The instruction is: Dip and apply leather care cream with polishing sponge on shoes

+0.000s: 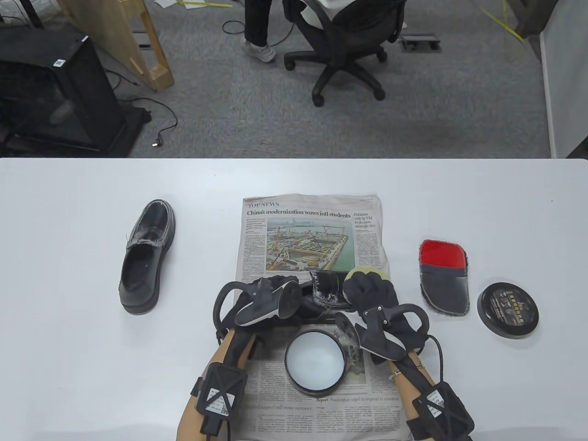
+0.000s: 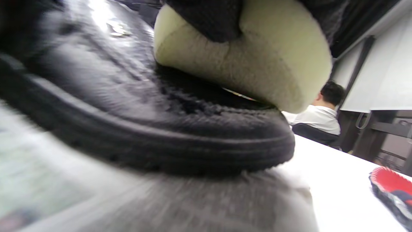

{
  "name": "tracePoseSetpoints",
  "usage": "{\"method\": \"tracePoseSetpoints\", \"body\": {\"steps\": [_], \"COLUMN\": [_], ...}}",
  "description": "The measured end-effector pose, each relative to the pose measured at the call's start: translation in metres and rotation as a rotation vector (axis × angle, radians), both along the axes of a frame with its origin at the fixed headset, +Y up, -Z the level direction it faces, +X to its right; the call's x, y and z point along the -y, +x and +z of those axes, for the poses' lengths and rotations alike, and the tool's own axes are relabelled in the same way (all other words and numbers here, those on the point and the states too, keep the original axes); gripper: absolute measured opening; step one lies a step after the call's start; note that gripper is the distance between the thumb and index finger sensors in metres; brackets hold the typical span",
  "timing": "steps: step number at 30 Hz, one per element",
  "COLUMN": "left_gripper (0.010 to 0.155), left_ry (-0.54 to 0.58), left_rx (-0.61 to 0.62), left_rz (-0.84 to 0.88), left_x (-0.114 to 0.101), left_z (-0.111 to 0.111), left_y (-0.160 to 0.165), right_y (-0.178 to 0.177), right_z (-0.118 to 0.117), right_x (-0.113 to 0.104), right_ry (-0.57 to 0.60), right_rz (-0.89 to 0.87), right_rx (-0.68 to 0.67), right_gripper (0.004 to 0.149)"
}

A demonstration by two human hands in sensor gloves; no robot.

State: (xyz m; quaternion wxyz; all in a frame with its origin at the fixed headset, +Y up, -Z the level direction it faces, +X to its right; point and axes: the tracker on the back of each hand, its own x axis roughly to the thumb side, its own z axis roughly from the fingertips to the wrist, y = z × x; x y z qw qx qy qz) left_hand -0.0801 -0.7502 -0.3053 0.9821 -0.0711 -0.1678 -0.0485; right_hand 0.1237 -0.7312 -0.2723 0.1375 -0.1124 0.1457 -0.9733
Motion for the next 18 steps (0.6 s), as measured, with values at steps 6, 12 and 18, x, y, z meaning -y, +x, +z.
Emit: {"method": "tracePoseSetpoints", "body": {"steps": [6,12,18], "left_gripper": [0.093,0.093,0.092], "left_ry": [0.013,0.011,0.005], "left_rx": [-0.017,-0.024,-0.016], "left_rz": [0.006,-0.018,-0.014], "left_x": [0.0,-0.001,-0.001], "left_z": [0.001,0.002,0.001], "left_y": [-0.001,0.001,0.002], "right_y": [0.028,0.042,0.018], "right_z": [-0.032,-0.001,0.036], "right_x": [0.011,0.013,0.009], "right_ry": [-0.077,-0.074,-0.026], "right_rz": [-0.069,-0.01,0.069], "right_rx": [0.2,0.128,-0.033], "right_gripper": [0.041,0.045,0.042]}}
